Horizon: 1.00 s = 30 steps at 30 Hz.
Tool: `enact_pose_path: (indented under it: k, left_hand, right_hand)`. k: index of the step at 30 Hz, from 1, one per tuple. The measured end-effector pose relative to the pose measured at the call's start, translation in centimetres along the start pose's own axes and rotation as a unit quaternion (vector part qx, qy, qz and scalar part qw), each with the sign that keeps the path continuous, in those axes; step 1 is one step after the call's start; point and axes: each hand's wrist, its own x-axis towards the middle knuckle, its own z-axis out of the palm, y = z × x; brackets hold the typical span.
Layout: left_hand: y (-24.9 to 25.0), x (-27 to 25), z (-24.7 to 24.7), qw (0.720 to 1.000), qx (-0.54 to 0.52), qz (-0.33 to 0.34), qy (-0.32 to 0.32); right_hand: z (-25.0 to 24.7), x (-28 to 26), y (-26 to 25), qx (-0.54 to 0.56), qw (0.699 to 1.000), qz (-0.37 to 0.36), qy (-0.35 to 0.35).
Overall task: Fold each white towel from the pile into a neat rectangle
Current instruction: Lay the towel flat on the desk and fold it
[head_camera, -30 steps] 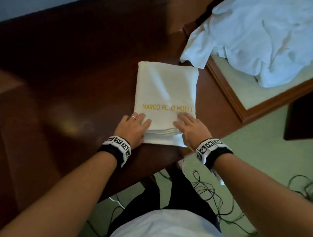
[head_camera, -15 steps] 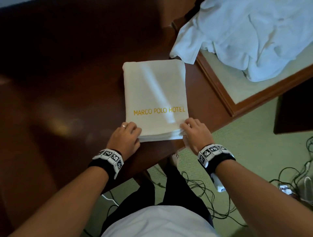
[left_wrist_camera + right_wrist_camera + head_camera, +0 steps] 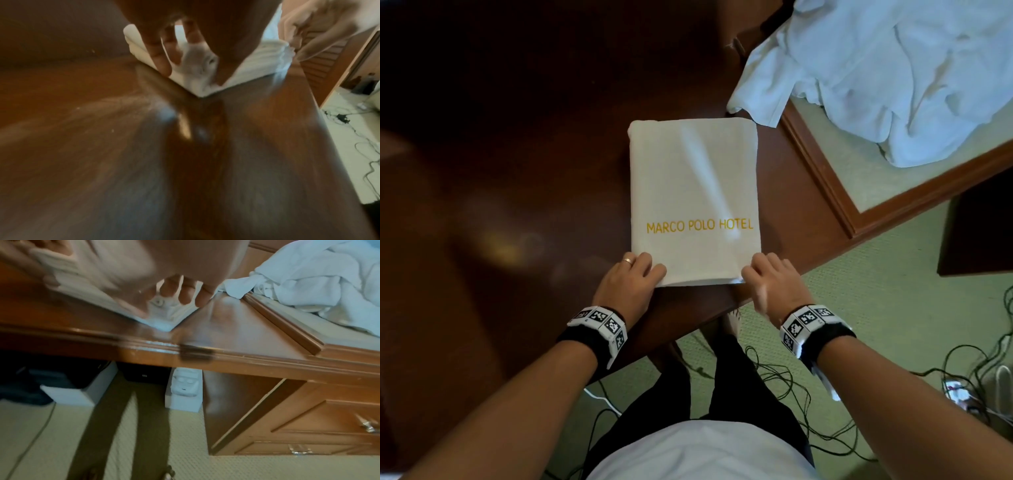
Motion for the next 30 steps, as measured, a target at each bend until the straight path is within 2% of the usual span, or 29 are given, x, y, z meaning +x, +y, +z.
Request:
enact_pose_path:
  k: [1,3,4,6,8,10,12,15,18,20,23,25,27,30]
  left_hand:
    - [0.1,-0.1,-0.1,1.000,-0.003,0.005,-0.013]
    - [-0.2,0.3,-1.0,1.000,-0.006,0.015,-0.026]
    - [-0.4,0.8,-1.6,1.000,-0.008,0.010,-0.011]
    - [-0.8,2.5,-2.6,0.998,-0.023,-0.011,0.058]
    - [-1.2,4.6,-3.0,0.994,-0.033,-0.034,0.103]
    - [-1.1,6.2,-2.4,0.995,-0.025,-0.057,0.077]
    - [-1.0,6.4,-1.2,0.996,-0.025,-0.084,0.015]
    - [-1.0,4.3,0.9,0.992,-0.028,-0.104,-0.063]
    - [-1.0,3.3,0.6,0.993,-0.021,-0.084,-0.085]
    - [-1.6,5.0,-1.0,0.996,-0.023,-0.067,-0.045]
    - [-3.7,9.7,-3.3,0.998,0.005,-0.043,0.050]
    - [-4.7,12.7,-4.2,0.998,0.033,-0.035,0.044]
    - [-5.1,15.0,-4.6,0.998,0.059,-0.038,0.005]
    - [-5.7,16.2,-3.3,0.995,0.061,-0.051,-0.060]
  right_hand:
    - [-0.2,-0.3,0.0,0.004,1.000,-0.001,-0.009]
    - [-1.2,0.0,0.1,0.042,0.999,0.012,0.023]
    - [-1.7,0.7,0.1,0.072,0.996,0.022,0.054]
    - [-2.9,3.1,-0.2,0.112,0.987,0.046,0.106]
    - [-3.1,6.1,-0.7,0.118,0.982,0.074,0.130]
    - [-2.5,8.3,-1.5,0.094,0.986,0.095,0.103]
    - [-1.0,8.9,-1.8,0.062,0.992,0.106,0.025]
    - [1.0,6.7,-1.1,0.050,0.990,0.110,-0.071]
    - [1.2,4.7,-0.5,0.050,0.989,0.090,-0.110]
    - [-0.1,5.4,-0.1,0.054,0.992,0.078,-0.082]
    - [-1.9,9.2,1.7,0.058,0.995,0.055,0.057]
    - [-2.8,12.3,2.4,0.057,0.991,0.054,0.108]
    - [-3.2,15.3,2.3,0.043,0.994,0.052,0.086]
    - [-2.2,17.6,2.6,0.016,0.999,0.049,-0.017]
